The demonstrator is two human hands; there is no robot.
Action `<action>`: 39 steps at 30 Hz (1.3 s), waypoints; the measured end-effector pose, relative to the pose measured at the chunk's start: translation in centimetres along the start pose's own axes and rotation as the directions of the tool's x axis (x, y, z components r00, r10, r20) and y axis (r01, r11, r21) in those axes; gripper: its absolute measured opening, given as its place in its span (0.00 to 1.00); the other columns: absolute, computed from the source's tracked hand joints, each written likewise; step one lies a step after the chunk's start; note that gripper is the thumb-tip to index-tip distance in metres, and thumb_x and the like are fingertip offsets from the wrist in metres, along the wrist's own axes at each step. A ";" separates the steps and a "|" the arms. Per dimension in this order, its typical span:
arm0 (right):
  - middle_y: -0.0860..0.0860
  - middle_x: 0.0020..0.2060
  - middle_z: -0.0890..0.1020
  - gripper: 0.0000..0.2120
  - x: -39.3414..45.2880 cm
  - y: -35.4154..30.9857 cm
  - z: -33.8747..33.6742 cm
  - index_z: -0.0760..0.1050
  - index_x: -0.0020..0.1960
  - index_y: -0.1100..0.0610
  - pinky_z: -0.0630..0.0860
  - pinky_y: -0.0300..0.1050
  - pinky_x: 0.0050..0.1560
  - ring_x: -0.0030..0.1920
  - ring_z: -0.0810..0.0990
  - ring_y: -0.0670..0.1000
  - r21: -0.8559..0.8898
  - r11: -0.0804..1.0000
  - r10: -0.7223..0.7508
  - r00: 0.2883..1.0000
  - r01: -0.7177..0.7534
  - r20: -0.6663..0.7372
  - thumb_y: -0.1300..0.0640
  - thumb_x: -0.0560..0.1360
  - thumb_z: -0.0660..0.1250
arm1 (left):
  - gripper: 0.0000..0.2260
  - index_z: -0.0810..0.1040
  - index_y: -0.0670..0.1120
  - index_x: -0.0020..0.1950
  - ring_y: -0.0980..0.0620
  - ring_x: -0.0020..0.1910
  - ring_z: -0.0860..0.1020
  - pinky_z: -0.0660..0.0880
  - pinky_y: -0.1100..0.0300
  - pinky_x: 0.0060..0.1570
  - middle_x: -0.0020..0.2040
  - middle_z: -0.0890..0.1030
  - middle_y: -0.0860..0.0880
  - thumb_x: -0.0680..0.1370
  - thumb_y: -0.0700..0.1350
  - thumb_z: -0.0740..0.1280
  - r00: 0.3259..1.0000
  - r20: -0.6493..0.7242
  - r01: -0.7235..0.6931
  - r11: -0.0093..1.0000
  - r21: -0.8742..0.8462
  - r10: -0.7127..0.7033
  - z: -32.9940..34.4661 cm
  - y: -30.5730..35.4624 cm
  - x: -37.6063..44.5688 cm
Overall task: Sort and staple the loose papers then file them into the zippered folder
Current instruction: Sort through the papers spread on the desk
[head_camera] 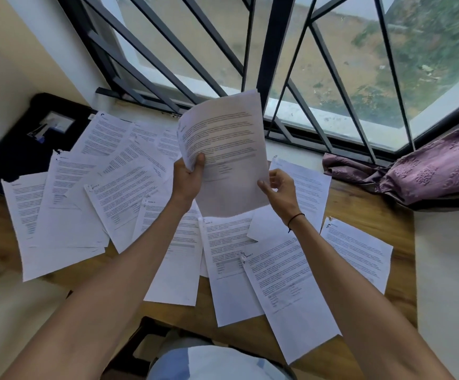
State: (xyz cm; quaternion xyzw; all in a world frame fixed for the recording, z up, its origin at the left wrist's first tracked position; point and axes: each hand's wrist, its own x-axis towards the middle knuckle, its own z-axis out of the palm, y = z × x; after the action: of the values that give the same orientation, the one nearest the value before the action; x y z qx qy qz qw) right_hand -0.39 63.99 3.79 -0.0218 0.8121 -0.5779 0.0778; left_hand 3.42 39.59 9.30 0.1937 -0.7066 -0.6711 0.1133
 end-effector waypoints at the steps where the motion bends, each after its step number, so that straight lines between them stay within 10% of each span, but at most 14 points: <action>1: 0.52 0.46 0.84 0.15 -0.3 0.1 -0.2 0.78 0.48 0.57 0.81 0.56 0.48 0.47 0.82 0.55 -0.004 1.000 0.013 1.000 -0.013 -0.008 0.45 0.78 0.71 | 0.07 0.80 0.49 0.60 0.60 0.53 0.83 0.81 0.63 0.51 0.53 0.84 0.53 0.84 0.47 0.67 1.000 0.019 0.013 1.000 0.006 -0.013 0.3 -0.3 -0.1; 6: 0.54 0.40 0.82 0.26 -2.9 1.8 -1.9 0.77 0.46 0.62 0.78 0.50 0.41 0.41 0.82 0.53 -0.022 0.998 0.061 0.997 -0.062 -0.050 0.41 0.84 0.56 | 0.15 0.80 0.43 0.67 0.49 0.60 0.82 0.80 0.54 0.61 0.58 0.84 0.48 0.84 0.49 0.67 0.993 0.047 0.106 0.989 0.100 -0.111 0.6 -2.8 -1.2; 13: 0.50 0.48 0.82 0.06 -7.8 7.4 -4.4 0.78 0.53 0.55 0.77 0.51 0.52 0.51 0.80 0.51 -0.378 0.926 -0.003 0.999 -0.016 -0.050 0.53 0.81 0.67 | 0.19 0.78 0.43 0.70 0.46 0.62 0.80 0.78 0.51 0.64 0.62 0.83 0.46 0.83 0.51 0.67 0.969 0.077 0.207 0.945 0.255 -0.234 0.4 -6.7 -2.7; 20: 0.56 0.65 0.76 0.18 -11.3 9.8 -6.5 0.75 0.67 0.57 0.74 0.58 0.60 0.65 0.73 0.60 -0.727 0.682 0.002 0.995 -0.078 -0.104 0.56 0.78 0.68 | 0.15 0.79 0.42 0.68 0.46 0.59 0.80 0.78 0.51 0.62 0.58 0.82 0.46 0.84 0.47 0.67 0.939 0.212 0.194 0.925 0.327 -0.272 4.3 -7.8 -4.9; 26: 0.61 0.74 0.68 0.24 -12.8 11.9 -8.4 0.71 0.72 0.57 0.67 0.62 0.69 0.73 0.66 0.64 -0.774 0.559 0.174 0.955 -0.298 -0.241 0.48 0.79 0.66 | 0.16 0.77 0.42 0.70 0.47 0.57 0.77 0.75 0.54 0.58 0.58 0.80 0.47 0.84 0.47 0.65 0.921 0.279 0.155 0.915 0.373 -0.270 8.2 -7.9 -6.6; 39: 0.59 0.76 0.68 0.25 -14.4 13.9 -11.0 0.70 0.73 0.55 0.68 0.61 0.70 0.75 0.67 0.61 -0.767 0.587 0.131 0.966 -0.258 -0.225 0.47 0.79 0.66 | 0.17 0.78 0.42 0.68 0.44 0.57 0.78 0.75 0.51 0.56 0.58 0.81 0.45 0.84 0.50 0.66 0.904 0.279 0.162 0.864 0.477 -0.324 11.6 -9.6 -6.9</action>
State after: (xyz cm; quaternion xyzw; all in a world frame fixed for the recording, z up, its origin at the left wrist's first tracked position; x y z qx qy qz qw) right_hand 12.93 80.63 -4.30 0.0770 0.9839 -0.1478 0.0639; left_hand 5.94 52.77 -0.35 0.1808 -0.8182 -0.5252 -0.1482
